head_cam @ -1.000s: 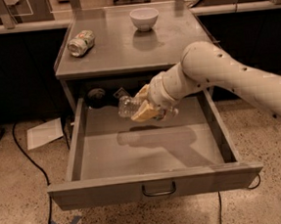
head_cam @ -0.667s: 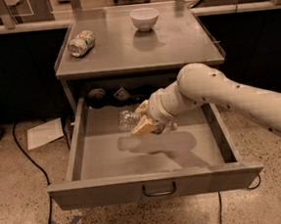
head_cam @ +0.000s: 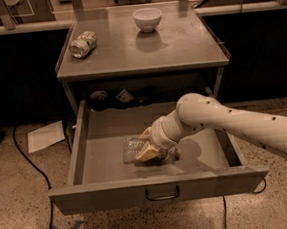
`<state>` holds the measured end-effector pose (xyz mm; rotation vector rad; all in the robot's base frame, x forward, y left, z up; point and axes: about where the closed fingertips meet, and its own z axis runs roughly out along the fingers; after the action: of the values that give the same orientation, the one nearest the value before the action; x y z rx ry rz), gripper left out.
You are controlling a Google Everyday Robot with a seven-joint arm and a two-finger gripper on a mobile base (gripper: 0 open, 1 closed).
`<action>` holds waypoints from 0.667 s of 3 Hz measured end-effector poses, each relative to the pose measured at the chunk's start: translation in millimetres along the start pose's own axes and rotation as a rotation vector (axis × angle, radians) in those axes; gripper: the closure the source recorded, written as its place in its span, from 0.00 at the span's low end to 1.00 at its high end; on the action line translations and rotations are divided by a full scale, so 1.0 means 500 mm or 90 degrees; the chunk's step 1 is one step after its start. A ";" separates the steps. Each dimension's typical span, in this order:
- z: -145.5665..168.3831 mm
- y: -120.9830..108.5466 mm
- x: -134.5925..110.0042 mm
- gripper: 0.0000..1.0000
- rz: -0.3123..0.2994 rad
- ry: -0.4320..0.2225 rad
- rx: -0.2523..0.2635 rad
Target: Place water bottle into top drawer
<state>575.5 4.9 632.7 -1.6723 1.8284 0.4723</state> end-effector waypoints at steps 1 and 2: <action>0.025 0.017 0.024 1.00 0.014 0.006 -0.020; 0.025 0.017 0.024 0.86 0.014 0.006 -0.020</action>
Offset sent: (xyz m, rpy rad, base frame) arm -0.0059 0.0000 -0.0186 -0.0040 0.0385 0.0028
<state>569.6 4.9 614.6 -1.6796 1.8558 0.5056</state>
